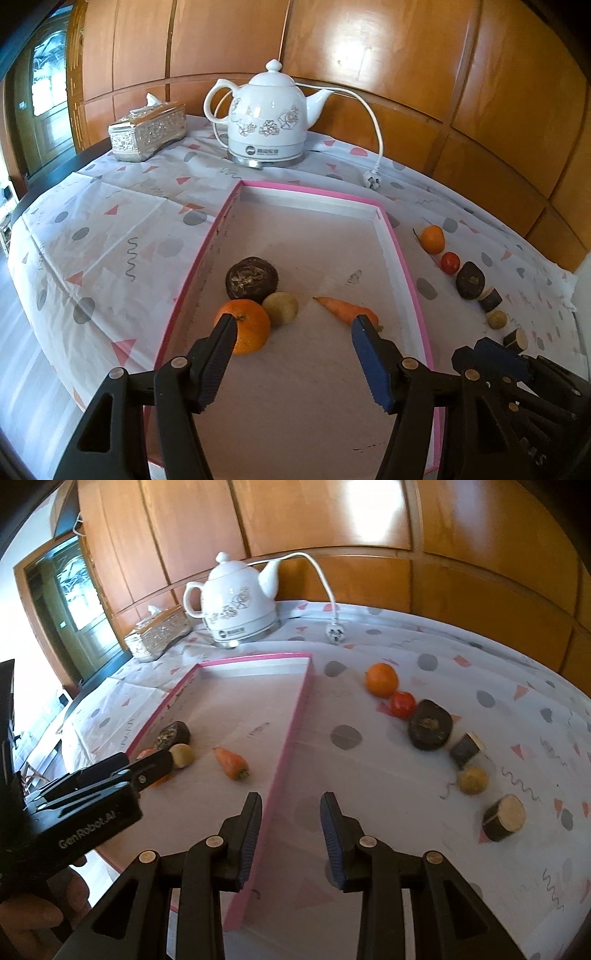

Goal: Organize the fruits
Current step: 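Place the dark fruit in the tray with the left gripper while the right releases the yellow fruit there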

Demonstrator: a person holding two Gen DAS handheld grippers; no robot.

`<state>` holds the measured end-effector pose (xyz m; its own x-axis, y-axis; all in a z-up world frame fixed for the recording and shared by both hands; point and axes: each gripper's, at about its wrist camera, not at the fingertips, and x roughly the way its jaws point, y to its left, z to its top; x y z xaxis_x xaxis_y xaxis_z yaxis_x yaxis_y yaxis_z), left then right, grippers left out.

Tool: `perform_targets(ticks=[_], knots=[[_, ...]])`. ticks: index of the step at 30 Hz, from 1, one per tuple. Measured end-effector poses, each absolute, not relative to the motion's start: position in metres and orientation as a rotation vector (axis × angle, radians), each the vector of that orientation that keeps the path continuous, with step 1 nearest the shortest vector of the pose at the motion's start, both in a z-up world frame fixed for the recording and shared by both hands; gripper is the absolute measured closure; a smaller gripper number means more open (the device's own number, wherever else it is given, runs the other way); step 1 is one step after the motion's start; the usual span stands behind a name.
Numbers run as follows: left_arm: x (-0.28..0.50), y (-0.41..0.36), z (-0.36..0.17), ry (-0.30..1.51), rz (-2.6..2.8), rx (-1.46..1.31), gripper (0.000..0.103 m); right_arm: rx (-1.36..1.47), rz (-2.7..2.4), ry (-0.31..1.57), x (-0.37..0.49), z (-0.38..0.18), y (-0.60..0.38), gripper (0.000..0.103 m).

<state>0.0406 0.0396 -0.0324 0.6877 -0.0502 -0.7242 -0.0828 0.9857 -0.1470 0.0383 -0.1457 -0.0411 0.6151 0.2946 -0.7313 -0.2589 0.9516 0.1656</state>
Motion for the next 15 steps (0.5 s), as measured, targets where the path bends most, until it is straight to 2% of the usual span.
perform_targets(ticks=[9,15], knots=[[0.037,0.020,-0.036,0.827,-0.044,-0.152,0.038,0.105,0.223,0.856,0.036,-0.048,-0.185,0.066],[0.035,0.004,-0.038,0.838,-0.108,-0.134,0.038,0.157,0.099,0.855,0.028,-0.057,-0.230,0.059]])
